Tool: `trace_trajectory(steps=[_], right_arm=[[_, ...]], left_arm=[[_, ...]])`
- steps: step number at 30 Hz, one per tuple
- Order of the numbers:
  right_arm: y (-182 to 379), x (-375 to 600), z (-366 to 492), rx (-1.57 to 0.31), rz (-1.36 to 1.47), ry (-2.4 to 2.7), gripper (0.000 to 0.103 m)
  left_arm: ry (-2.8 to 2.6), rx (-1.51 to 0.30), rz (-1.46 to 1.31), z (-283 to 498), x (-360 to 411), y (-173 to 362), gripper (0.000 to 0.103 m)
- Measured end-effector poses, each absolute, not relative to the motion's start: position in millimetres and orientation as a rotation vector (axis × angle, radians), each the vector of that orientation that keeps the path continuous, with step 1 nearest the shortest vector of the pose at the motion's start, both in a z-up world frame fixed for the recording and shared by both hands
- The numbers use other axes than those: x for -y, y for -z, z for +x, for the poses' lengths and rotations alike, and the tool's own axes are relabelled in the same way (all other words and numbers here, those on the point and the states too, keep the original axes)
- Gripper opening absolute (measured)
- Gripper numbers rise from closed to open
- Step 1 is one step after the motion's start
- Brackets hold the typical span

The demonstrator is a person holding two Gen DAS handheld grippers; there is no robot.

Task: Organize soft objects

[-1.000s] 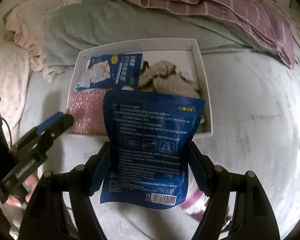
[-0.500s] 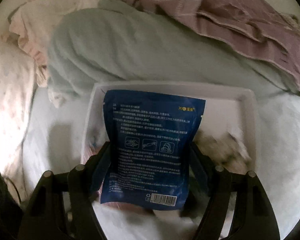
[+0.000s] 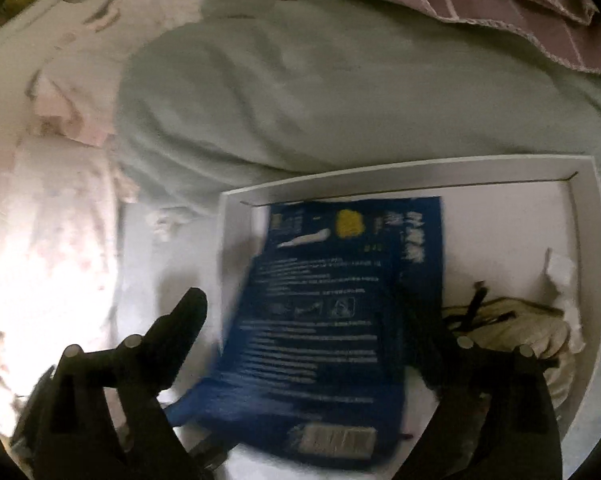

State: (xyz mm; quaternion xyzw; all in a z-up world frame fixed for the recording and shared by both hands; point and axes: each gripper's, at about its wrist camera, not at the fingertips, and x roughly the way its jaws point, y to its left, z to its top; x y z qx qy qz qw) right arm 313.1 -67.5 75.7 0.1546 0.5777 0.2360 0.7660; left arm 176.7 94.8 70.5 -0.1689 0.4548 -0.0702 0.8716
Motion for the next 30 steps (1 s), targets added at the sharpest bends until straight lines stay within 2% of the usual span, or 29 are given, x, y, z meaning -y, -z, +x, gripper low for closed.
trace_trajectory(steps=[1, 16, 30], right_arm=[[-75, 69, 312, -1.269, 0.345, -0.518, 0.103], [-122, 82, 231, -0.973, -0.093, -0.321, 0.103], [-116, 149, 169, -0.882, 0.125, -0.235, 0.103]], left_arm=[[0.144, -0.953, -0.351, 177, -95, -70, 0.047], [0.124, -0.953, -0.258, 175, -75, -79, 0.047], [0.148, -1.018, -0.147, 165, -25, -88, 0.047]])
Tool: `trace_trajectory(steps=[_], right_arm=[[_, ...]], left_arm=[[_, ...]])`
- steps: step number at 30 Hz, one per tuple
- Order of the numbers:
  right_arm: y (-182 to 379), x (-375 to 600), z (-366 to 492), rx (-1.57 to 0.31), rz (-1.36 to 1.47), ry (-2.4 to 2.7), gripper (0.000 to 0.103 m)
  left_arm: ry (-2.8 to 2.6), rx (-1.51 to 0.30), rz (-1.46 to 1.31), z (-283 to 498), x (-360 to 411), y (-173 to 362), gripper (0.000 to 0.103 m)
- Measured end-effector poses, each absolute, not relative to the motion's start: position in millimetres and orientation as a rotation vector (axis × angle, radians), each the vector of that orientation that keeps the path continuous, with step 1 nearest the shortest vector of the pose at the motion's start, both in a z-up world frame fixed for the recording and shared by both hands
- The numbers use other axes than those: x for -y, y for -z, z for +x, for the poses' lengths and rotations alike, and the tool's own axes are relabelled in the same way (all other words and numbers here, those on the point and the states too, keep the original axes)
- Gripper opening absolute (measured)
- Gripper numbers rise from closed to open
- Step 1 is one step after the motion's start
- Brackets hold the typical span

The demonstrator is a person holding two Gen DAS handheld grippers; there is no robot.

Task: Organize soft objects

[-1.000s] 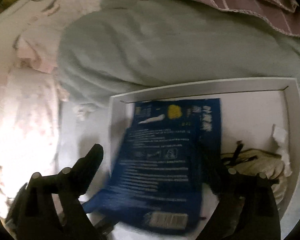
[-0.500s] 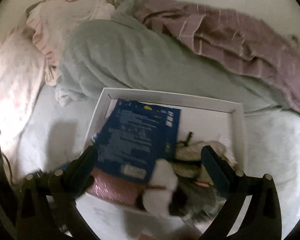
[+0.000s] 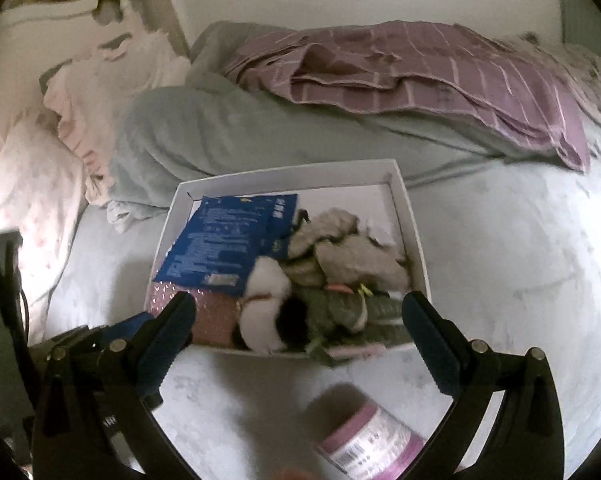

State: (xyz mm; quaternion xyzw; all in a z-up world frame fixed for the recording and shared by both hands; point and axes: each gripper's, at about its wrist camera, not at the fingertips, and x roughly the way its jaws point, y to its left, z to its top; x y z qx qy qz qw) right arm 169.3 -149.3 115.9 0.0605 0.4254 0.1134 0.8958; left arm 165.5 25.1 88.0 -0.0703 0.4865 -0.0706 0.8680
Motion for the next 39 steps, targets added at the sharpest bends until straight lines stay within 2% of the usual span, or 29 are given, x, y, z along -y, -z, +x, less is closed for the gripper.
trace_trajectory(steps=[2, 13, 17, 25, 30, 39], right_arm=[[-110, 159, 160, -0.876, 0.147, -0.245, 0.101], [-96, 205, 109, -0.755, 0.211, -0.305, 0.099], [-92, 212, 86, -0.714, 0.144, -0.299, 0.099], [-82, 205, 49, -0.642, 0.041, -0.320, 0.099], [-81, 192, 19, -0.534, -0.084, -0.273, 0.099], [-51, 178, 10, -0.643, -0.200, -0.260, 0.099]], left_arm=[[0.148, -1.007, -0.133, 162, -17, -90, 0.051], [0.076, -0.963, -0.001, 140, 18, -84, 0.051], [0.055, -0.845, -0.074, 131, 23, -97, 0.051], [0.019, -0.812, 0.021, 84, 38, -85, 0.051], [0.049, -0.797, -0.027, 62, 29, -77, 0.052], [0.055, -0.844, -0.036, 43, 34, -39, 0.050]])
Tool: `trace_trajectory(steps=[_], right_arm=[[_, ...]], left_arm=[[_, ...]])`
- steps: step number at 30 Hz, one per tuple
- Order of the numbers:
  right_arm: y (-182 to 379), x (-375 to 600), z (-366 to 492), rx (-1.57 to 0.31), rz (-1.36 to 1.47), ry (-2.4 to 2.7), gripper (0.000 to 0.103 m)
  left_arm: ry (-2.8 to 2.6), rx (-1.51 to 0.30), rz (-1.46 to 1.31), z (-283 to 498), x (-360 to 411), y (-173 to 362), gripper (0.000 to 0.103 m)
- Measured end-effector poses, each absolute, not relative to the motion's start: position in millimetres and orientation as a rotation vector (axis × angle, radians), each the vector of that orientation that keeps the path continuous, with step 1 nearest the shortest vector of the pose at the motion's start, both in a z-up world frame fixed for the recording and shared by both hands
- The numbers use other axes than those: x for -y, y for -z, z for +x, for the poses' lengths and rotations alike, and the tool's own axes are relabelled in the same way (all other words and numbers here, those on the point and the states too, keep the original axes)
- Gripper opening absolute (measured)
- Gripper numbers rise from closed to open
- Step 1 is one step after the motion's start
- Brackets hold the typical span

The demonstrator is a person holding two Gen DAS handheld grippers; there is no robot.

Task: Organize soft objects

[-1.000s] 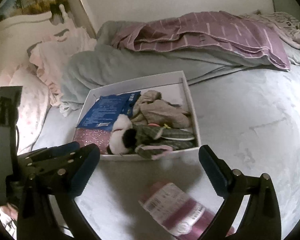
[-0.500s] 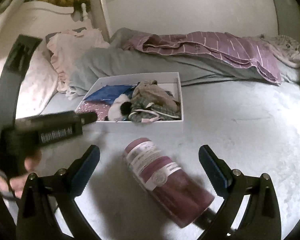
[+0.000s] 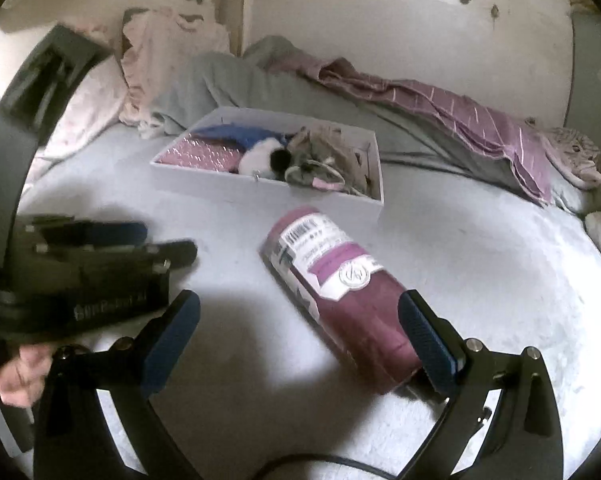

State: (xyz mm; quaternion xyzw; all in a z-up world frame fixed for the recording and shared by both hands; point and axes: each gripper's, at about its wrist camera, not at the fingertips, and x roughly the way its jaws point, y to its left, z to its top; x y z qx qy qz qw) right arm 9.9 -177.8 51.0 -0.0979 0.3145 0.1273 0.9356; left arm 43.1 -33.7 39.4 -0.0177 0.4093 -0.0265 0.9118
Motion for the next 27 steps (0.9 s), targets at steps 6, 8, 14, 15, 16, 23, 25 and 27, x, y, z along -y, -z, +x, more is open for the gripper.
trace_trajectory(steps=[6, 8, 14, 15, 16, 23, 25, 27], right_arm=[[-56, 188, 0, -0.583, -0.160, -0.242, 0.099], [-57, 189, -3, -0.570, -0.155, -0.234, 0.099], [-58, 195, 1, -0.582, -0.124, -0.236, 0.099], [-57, 196, 2, -0.587, -0.113, -0.237, 0.099], [-57, 197, 2, -0.590, -0.108, -0.239, 0.099], [-57, 197, 1, -0.585, -0.107, -0.246, 0.099], [-57, 196, -1, -0.575, -0.116, -0.252, 0.099], [-58, 194, -3, -0.566, -0.127, -0.254, 0.099]], left_arm=[[0.047, -0.695, -0.032, 27, 37, -54, 0.052], [0.044, -0.687, -0.035, 27, 36, -55, 0.052], [0.033, -0.682, -0.036, 27, 35, -57, 0.052], [0.031, -0.678, -0.029, 27, 35, -58, 0.052], [0.030, -0.675, -0.023, 26, 35, -58, 0.052], [0.020, -0.665, -0.015, 24, 37, -60, 0.052], [0.016, -0.662, -0.013, 23, 38, -60, 0.052], [0.014, -0.661, -0.008, 23, 39, -60, 0.052]])
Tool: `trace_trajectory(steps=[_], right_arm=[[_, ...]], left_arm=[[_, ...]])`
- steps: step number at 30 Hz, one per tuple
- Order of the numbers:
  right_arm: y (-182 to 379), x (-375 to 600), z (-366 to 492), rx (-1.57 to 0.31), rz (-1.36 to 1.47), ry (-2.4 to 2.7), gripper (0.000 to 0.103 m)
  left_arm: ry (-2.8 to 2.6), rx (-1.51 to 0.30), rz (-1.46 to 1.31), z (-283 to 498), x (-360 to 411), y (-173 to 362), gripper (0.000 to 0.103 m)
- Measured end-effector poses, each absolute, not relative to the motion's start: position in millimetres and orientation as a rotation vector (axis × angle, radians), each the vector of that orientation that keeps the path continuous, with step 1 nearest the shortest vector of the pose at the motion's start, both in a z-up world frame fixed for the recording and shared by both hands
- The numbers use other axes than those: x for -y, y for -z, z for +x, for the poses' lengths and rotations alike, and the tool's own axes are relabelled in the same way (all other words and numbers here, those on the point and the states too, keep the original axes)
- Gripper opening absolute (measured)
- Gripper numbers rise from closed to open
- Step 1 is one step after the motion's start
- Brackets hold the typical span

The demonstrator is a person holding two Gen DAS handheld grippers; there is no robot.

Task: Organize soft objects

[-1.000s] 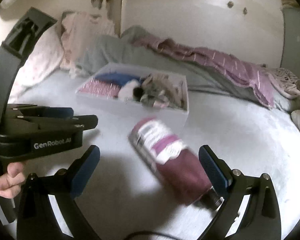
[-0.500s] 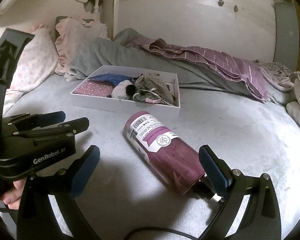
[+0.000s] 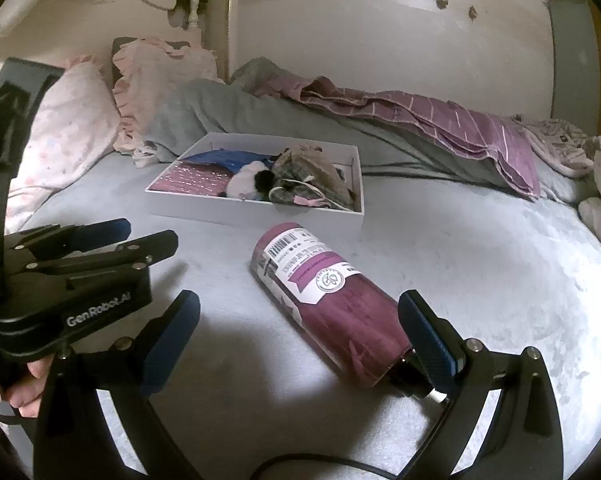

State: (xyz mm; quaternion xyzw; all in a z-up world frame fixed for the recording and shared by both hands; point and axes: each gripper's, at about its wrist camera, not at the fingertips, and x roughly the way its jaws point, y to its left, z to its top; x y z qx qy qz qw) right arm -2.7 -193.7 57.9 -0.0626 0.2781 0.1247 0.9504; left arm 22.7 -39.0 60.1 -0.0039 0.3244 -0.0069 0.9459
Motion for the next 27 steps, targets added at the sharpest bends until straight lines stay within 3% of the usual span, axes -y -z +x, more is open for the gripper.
trace_trajectory(steps=[27], right_arm=[[-59.1, 190.3, -5.7, -0.562, -0.120, -0.251, 0.100]], left_arm=[[0.009, -0.674, -0.027, 24.3, 35.6, -59.8, 0.052]])
